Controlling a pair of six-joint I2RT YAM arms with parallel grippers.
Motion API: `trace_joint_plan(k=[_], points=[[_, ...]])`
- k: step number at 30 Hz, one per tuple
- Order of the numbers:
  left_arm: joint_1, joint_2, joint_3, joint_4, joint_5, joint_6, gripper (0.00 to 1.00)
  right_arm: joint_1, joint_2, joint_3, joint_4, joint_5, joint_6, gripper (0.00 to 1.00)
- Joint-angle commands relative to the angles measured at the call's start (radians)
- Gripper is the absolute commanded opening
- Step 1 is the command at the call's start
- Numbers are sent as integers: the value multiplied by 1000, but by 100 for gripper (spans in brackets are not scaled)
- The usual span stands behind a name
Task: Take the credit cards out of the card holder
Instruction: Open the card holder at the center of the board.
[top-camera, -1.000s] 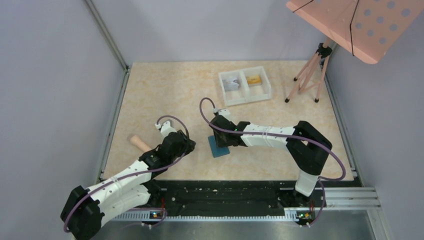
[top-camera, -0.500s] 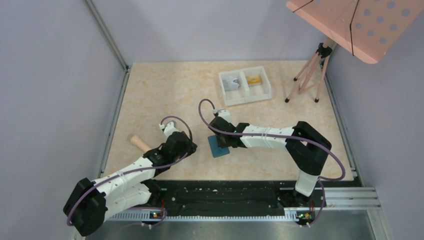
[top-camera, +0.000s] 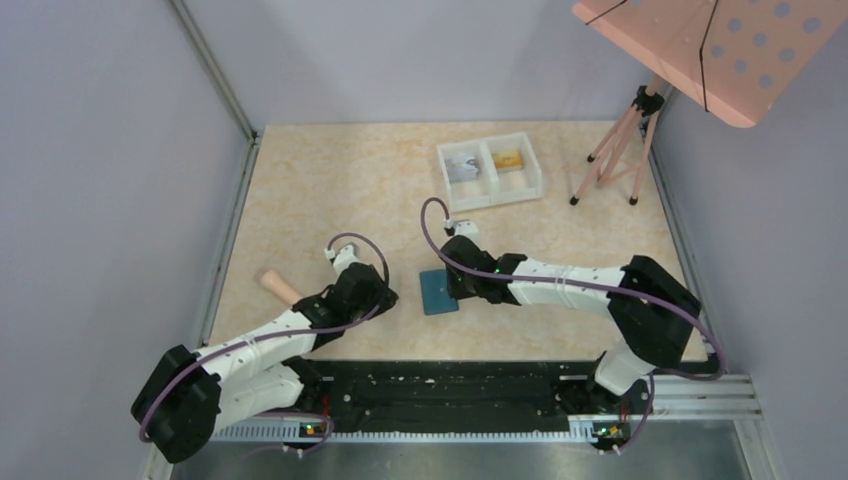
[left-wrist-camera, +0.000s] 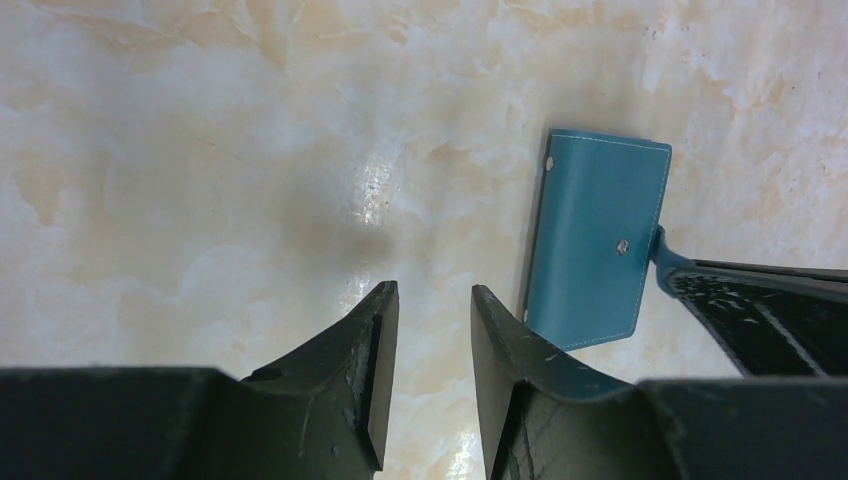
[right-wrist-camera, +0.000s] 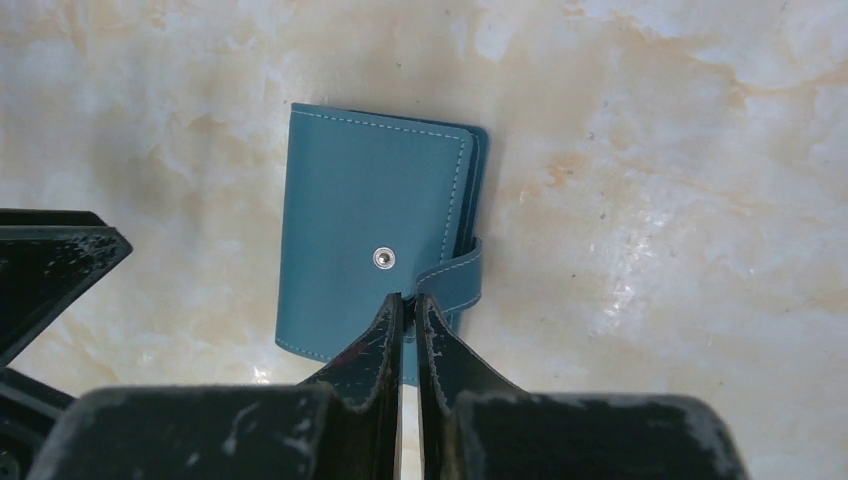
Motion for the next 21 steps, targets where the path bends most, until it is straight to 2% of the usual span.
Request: trace_joint_plan(k=[1,5,12,21], points=[[1,18,33,54,20,-4,38,-45,-119,-42,66,-55,10,0],[1,34,69,52,42,26,40,-79,-209,-93,91,-95,24,0],[1,52,135,18,50,73,49,-90,-335,-147,171,-168,40,0],[1,77,167,26,113,110,58,-89,-359,-159,183,-183,52,0]])
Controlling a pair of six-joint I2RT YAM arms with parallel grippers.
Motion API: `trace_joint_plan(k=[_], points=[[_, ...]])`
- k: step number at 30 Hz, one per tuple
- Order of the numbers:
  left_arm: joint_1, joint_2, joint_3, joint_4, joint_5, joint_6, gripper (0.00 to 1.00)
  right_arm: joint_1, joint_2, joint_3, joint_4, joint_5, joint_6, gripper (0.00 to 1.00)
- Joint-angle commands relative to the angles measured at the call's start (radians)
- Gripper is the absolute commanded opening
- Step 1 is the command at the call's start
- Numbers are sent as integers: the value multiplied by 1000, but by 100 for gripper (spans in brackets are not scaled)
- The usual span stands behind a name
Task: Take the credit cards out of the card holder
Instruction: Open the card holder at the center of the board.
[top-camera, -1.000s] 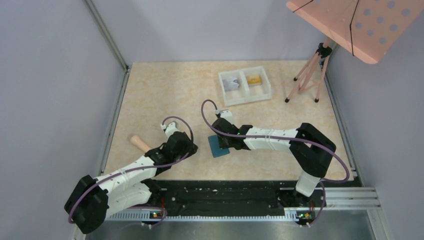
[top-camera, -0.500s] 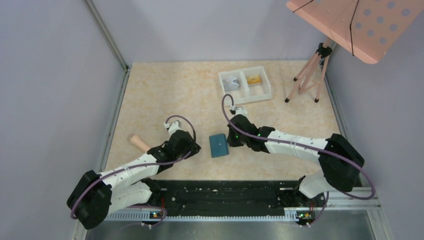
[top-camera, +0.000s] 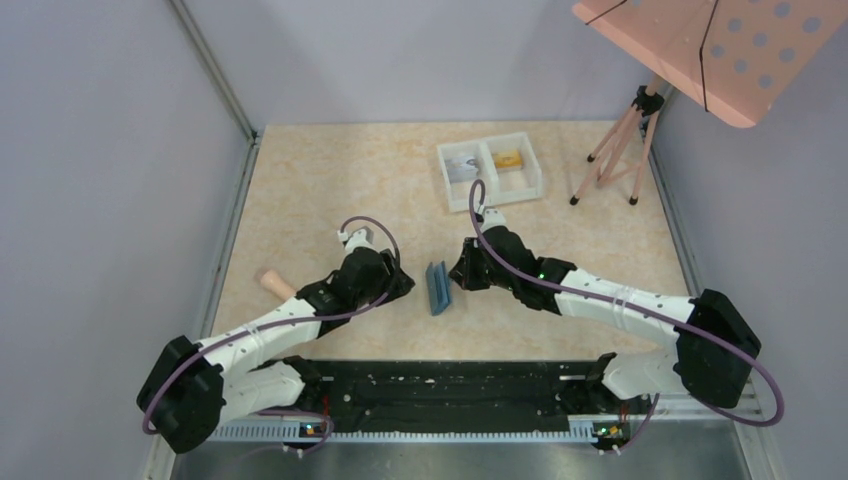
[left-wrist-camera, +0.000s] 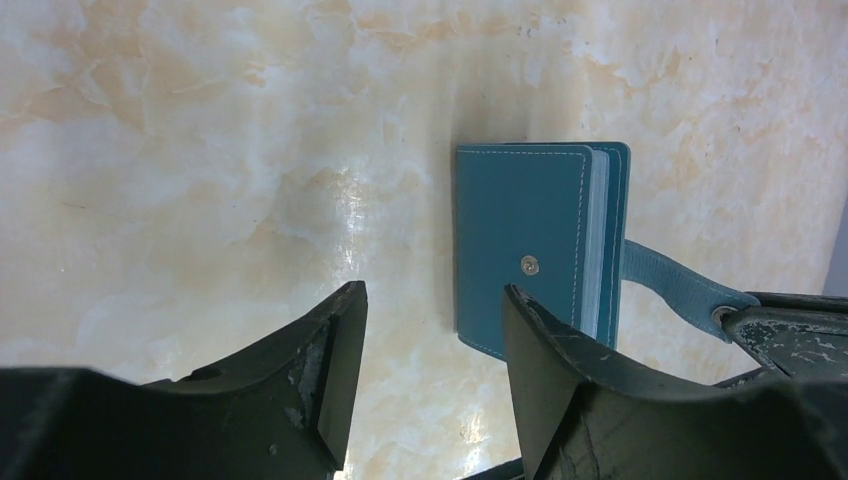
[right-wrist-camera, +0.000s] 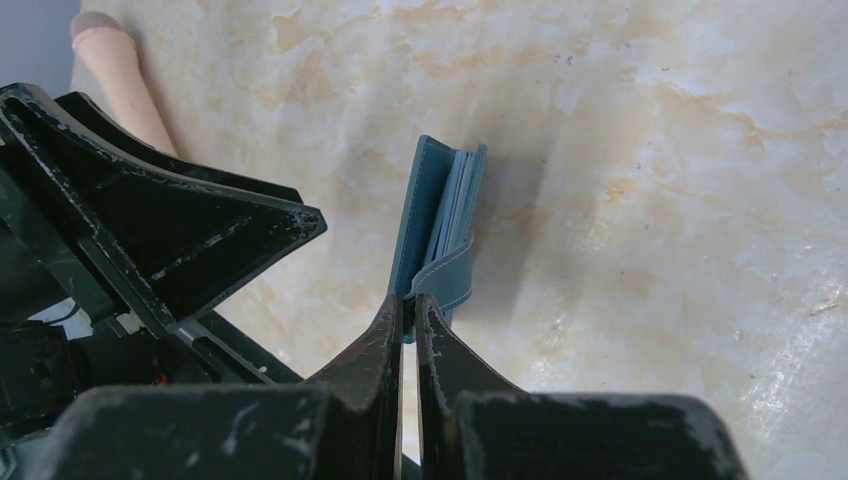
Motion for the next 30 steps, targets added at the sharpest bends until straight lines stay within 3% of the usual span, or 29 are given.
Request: trace_joint_plan(k=[1,30], points=[[1,20,46,16,34,36,58,-8,-23,-3,46,-11,14,0],[1,63,70,76,135,104,65,-7,-61,14,37,-47,22,0]])
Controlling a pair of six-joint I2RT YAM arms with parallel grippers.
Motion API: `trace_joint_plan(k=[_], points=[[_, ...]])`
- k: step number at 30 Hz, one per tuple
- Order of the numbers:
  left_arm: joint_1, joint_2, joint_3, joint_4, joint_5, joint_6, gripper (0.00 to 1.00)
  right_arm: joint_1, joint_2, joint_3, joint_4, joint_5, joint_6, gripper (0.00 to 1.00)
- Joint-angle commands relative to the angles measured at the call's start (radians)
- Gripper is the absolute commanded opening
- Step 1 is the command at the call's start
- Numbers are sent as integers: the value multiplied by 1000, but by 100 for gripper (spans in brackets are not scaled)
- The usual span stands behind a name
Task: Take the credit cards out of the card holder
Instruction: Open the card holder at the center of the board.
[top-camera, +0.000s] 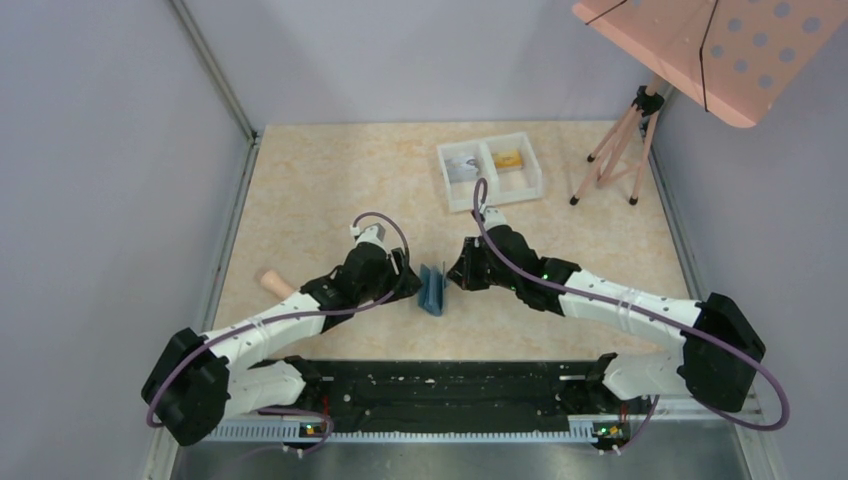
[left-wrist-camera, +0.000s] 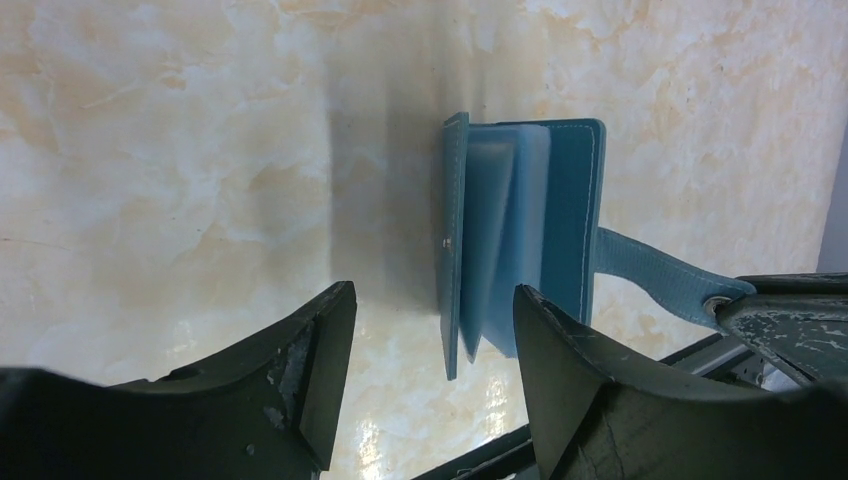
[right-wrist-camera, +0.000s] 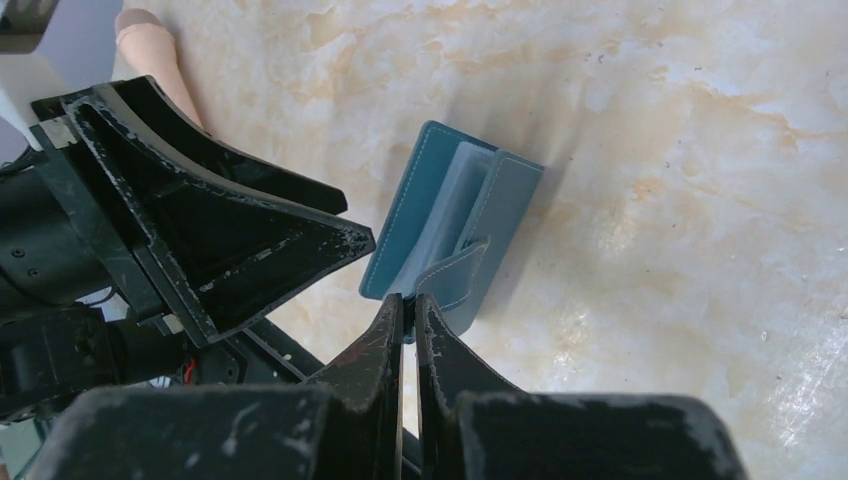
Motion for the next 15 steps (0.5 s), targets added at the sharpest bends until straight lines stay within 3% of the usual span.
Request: trace_joint_plan(k=[1,10,15], points=[[1,26,32,65,36,18,65,-7,-38,12,35,-5,8,0],[1,96,28,70,38,12,59,-27,-62,-44,-17,54,15,0],[1,90,25,46,14,3,57,-109,-74,-134,-75,62,26,0]])
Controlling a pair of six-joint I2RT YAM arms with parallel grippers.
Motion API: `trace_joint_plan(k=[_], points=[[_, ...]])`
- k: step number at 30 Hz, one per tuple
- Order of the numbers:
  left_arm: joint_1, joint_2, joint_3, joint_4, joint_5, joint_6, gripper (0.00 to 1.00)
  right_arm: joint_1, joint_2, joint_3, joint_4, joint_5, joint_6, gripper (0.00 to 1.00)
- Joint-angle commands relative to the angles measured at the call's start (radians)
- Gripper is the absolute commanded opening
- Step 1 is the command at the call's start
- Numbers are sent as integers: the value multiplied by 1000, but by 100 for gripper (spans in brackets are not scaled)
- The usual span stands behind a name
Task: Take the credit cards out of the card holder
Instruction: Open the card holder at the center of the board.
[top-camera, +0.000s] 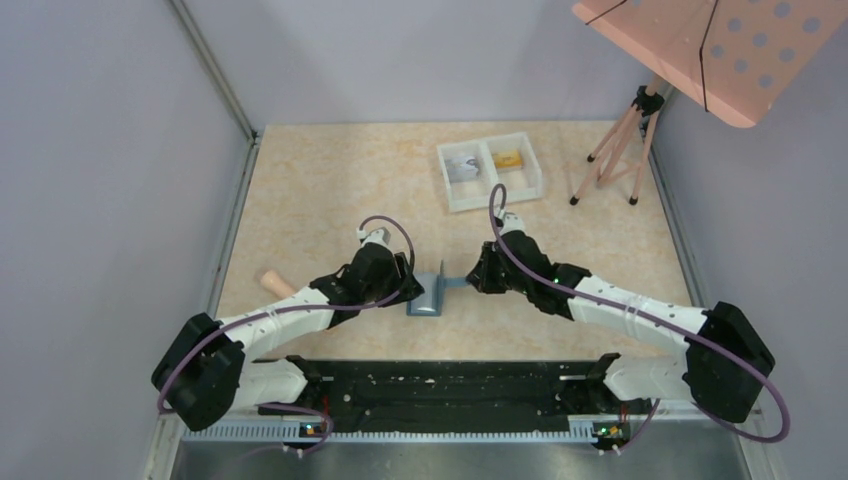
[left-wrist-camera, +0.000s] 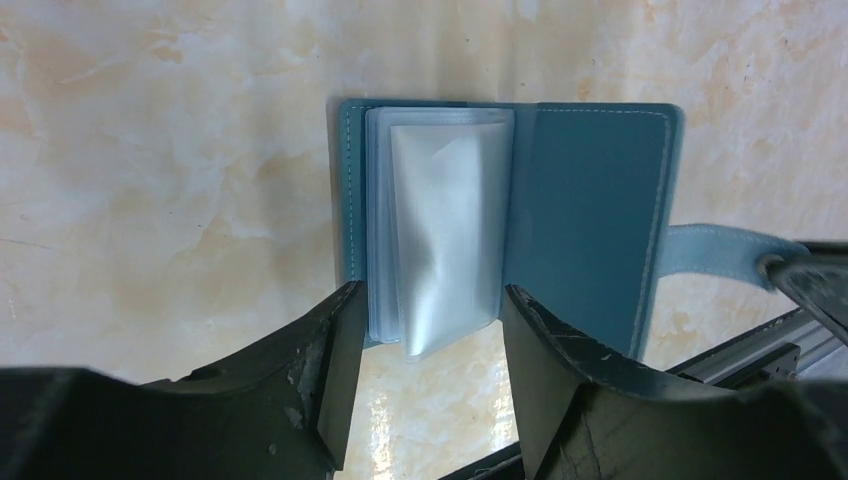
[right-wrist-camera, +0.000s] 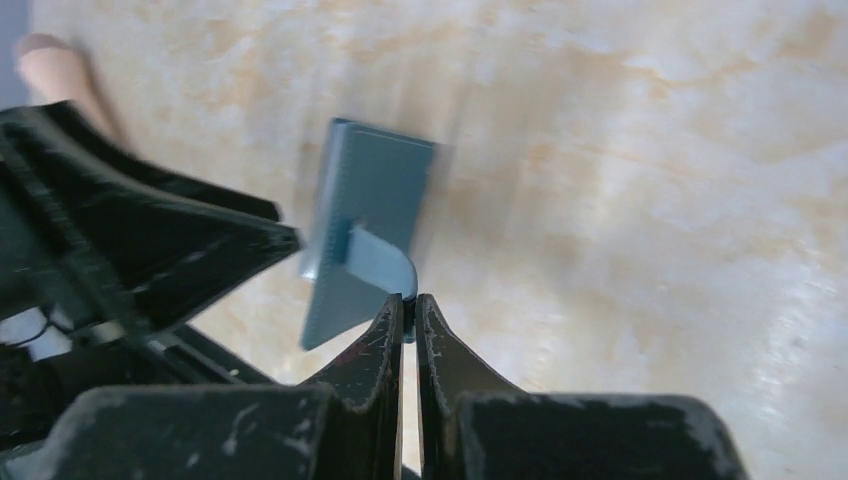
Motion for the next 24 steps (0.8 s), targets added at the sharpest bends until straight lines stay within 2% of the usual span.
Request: trace_joint_plan(k=[1,6,14,24], points=[[1,-13,21,21,-17,-4,57,-85,-26,-84,-55,17,21,0],[1,-24,11,16,-40,-18,57,-126,-30,-143,-40,6,18,0],[1,13,31,-18,-48,-21,51,-129,3,-139,-28,12,8,0],[0,60,15,94,49,-3,51,-129,-13,-147,-15,3,9,0]])
